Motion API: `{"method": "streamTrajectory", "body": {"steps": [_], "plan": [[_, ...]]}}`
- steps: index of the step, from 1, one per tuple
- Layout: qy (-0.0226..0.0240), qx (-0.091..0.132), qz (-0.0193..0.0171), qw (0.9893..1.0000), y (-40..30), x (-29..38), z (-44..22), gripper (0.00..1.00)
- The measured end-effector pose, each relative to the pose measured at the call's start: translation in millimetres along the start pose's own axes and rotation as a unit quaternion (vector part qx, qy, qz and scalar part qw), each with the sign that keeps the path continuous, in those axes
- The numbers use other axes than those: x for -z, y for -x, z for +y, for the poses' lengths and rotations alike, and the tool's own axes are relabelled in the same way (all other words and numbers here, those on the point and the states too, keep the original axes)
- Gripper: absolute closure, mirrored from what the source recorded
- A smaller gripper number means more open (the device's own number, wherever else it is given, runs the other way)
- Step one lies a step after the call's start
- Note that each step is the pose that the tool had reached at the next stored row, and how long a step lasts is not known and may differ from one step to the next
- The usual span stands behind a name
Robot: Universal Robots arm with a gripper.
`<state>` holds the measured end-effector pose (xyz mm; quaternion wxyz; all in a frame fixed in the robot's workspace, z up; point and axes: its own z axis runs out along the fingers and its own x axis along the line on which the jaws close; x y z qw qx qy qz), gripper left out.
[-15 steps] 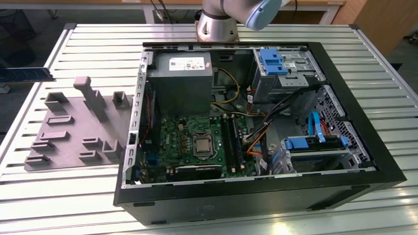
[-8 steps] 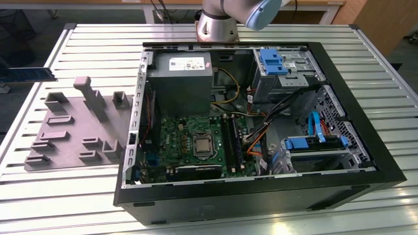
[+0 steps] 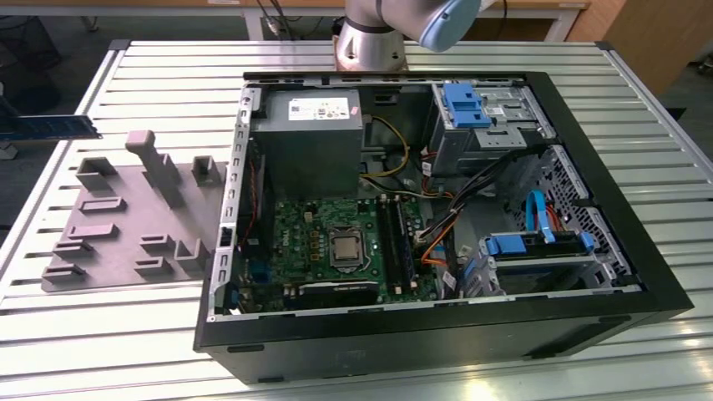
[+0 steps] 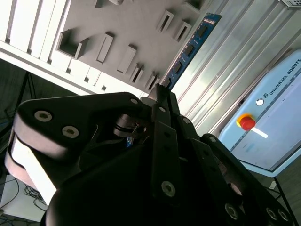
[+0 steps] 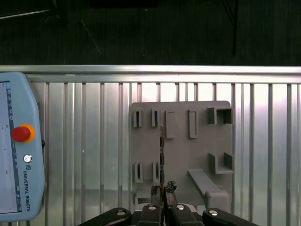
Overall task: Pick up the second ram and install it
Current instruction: 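Pick up the second ram and move it above second insertion slot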
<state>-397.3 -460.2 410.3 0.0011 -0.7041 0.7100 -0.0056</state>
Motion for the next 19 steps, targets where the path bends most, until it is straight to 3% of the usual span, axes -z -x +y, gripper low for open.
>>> {"method": "streamTrajectory", "body": {"steps": [19], "plan": [[0.0, 0.0, 0.0, 1.0, 0.1, -0.1, -9.2, 0.86]]}}
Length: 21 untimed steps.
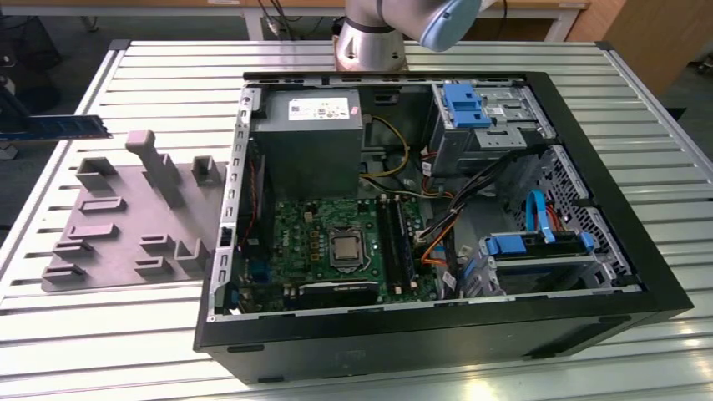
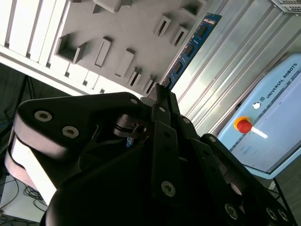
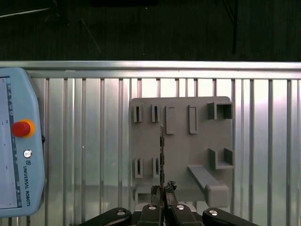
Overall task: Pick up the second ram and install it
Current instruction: 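Pick up the second ram and move it above second insertion slot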
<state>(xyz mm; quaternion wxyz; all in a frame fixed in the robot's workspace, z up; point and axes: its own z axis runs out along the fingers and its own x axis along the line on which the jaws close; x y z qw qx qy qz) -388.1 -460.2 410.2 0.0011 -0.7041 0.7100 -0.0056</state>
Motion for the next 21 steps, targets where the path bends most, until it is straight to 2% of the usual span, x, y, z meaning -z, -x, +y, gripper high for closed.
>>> {"method": "streamTrajectory", "body": {"steps": [21], "plan": [[0.0, 0.0, 0.0, 1.0, 0.1, -0.2, -14.9, 0.86]]}}
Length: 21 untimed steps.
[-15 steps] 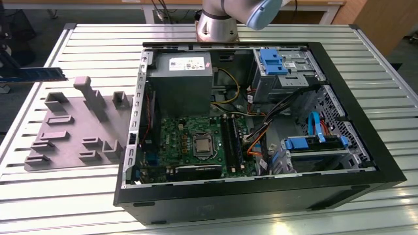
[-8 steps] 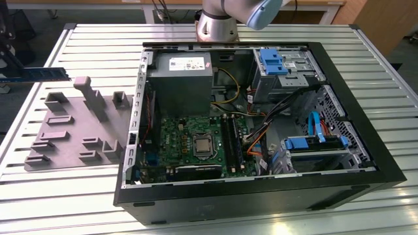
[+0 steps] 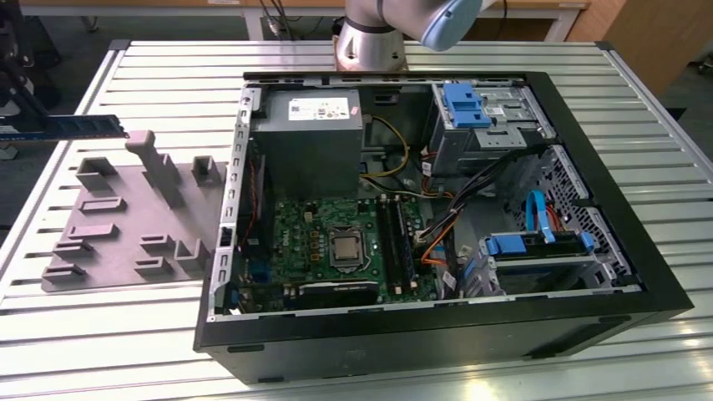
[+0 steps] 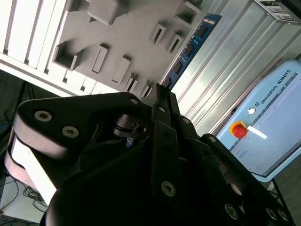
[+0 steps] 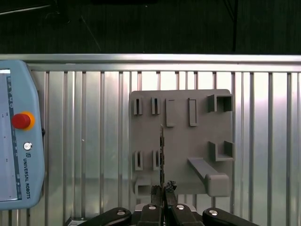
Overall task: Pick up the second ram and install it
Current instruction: 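Pick up the second ram and move it above second insertion slot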
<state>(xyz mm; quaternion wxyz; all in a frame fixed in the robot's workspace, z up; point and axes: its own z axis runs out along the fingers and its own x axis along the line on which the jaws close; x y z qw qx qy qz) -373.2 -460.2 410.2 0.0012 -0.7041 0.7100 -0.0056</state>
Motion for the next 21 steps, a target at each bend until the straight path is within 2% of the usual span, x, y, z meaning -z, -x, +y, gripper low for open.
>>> {"method": "streamTrajectory", "body": {"steps": [21], "plan": [[0.0, 0.0, 0.0, 1.0, 0.1, -0.1, -11.9, 0.86]]}}
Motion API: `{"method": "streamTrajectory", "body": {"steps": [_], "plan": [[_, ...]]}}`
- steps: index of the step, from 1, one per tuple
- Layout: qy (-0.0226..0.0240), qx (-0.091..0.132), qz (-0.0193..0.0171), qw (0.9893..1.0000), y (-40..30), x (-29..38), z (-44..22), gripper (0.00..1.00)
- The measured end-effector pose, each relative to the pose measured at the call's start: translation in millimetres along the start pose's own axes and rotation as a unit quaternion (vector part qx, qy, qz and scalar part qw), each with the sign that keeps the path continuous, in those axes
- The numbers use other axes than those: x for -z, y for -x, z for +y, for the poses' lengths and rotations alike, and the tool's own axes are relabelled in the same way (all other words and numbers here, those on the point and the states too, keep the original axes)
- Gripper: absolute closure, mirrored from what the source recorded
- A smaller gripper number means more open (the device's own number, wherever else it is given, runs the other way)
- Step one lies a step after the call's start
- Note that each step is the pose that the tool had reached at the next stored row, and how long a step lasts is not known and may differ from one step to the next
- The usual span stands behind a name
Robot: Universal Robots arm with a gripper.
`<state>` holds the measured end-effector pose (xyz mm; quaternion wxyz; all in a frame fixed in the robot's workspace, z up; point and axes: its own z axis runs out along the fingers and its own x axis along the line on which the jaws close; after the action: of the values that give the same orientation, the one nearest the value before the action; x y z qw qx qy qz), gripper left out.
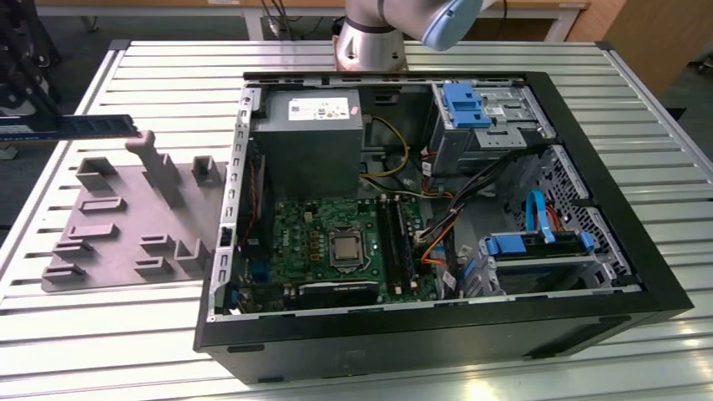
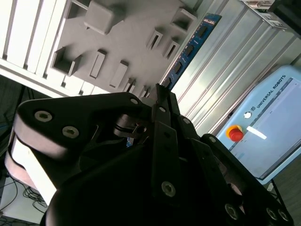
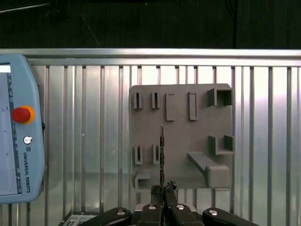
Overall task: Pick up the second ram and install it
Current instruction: 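Pick up the second ram and move it above second insertion slot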
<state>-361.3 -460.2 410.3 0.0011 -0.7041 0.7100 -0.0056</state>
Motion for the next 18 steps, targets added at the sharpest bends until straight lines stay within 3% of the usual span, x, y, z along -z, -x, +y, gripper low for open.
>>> {"method": "streamTrajectory", "body": {"steps": [18], "plan": [[0.0, 0.0, 0.0, 1.0, 0.1, -0.1, -10.3, 0.86]]}}
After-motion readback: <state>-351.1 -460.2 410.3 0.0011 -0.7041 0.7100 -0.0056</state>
